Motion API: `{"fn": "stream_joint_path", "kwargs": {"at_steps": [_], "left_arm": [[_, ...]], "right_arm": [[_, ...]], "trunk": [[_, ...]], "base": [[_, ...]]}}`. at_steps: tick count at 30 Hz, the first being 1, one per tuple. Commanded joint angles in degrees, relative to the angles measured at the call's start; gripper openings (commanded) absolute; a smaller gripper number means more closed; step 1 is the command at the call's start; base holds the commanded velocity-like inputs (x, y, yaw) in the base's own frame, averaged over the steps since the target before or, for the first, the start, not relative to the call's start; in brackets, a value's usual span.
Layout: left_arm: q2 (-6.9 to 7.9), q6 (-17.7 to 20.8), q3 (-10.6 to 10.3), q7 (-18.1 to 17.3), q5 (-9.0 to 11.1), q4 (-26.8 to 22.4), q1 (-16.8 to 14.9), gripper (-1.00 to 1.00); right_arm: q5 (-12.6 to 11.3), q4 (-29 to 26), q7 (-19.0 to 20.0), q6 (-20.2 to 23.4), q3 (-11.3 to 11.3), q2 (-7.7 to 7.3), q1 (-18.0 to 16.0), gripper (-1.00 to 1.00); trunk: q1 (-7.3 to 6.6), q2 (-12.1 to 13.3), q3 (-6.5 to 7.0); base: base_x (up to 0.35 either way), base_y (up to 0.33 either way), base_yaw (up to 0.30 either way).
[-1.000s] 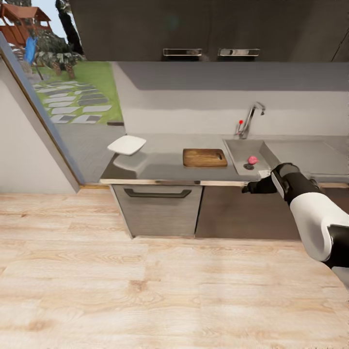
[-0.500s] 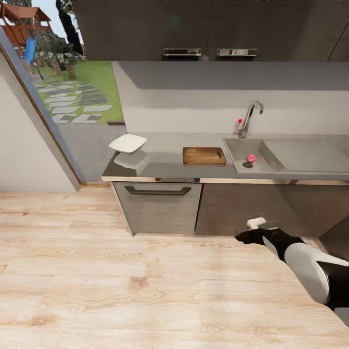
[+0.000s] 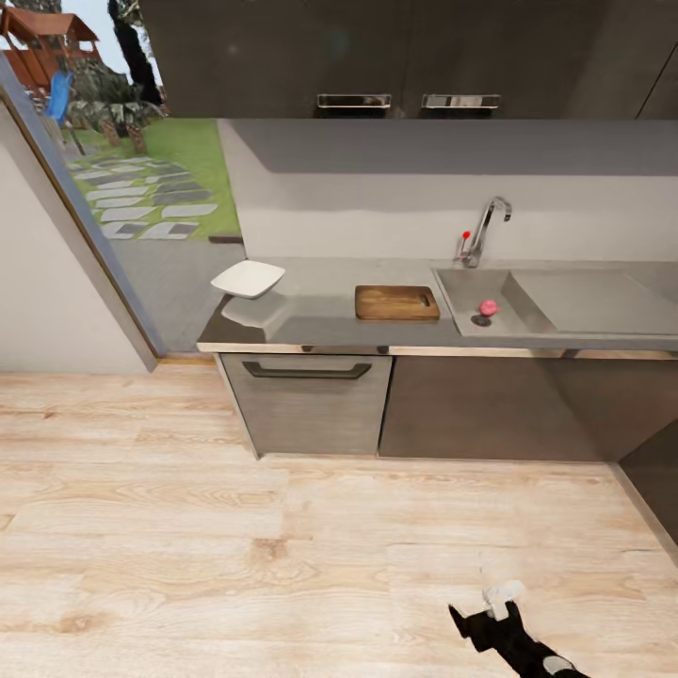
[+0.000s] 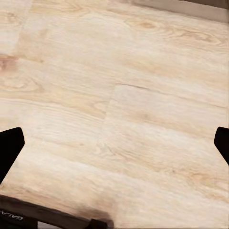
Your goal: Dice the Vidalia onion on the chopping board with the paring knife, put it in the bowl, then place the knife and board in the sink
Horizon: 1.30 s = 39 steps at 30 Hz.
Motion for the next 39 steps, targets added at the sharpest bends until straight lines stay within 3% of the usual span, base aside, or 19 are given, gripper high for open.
{"fn": "stream_joint_path", "kwargs": {"at_steps": [1,4,7,9,11,15,19,39], "left_arm": [[-0.05,-0.1,0.0,0.0,0.1,-0.2,0.0,1.00],[-0.49,0.1,0.1,0.3,0.1,-2.3,0.0,1.00],[-0.91,1.0,0.1,2.4,0.1,-7.2,0.0,1.00],[-0.98,1.8,0.1,3.9,0.2,-9.3,0.0,1.00],[-1.16,2.6,0.1,6.1,0.2,-12.2,0.0,1.00],[-1.42,2.5,0.0,7.3,0.2,-13.4,0.0,1.00],[-1.51,1.3,0.0,7.6,0.3,-13.6,0.0,1.00],[-0.88,0.4,0.0,7.9,0.2,-12.3,0.0,1.00]], "right_arm": [[-0.6,0.0,-0.5,-2.2,-0.6,0.38,1.6,1.00],[-4.7,0.0,-4.3,-10.4,-0.6,2.05,6.6,1.00],[-9.6,0.1,-9.0,-22.3,-0.6,4.90,11.4,1.00],[-10.9,0.1,-11.2,-25.9,-0.6,6.22,12.7,1.00],[-12.3,0.1,-17.3,-29.2,-0.6,8.34,14.3,1.00],[-13.0,0.0,-26.4,-30.7,-0.6,9.83,15.1,1.00],[-13.2,-0.1,-29.5,-31.1,-0.6,9.98,15.3,1.00],[-13.2,-0.1,-30.5,-31.3,-0.6,9.88,15.4,1.00]], "trunk": [[0.03,-0.1,-0.08],[0.03,-0.1,-0.08],[0.03,-0.1,-0.08],[0.03,-0.1,-0.08],[0.03,-0.1,-0.06],[0.03,-0.1,0.15],[0.03,-0.1,0.48],[0.03,-0.1,2.28]], "base": [[0.000,0.000,0.000],[0.000,0.000,0.000],[0.000,0.000,0.000],[0.000,0.000,0.000],[0.000,0.000,0.000],[0.000,0.000,0.000],[0.000,0.000,0.000],[0.000,0.000,0.000]]}}
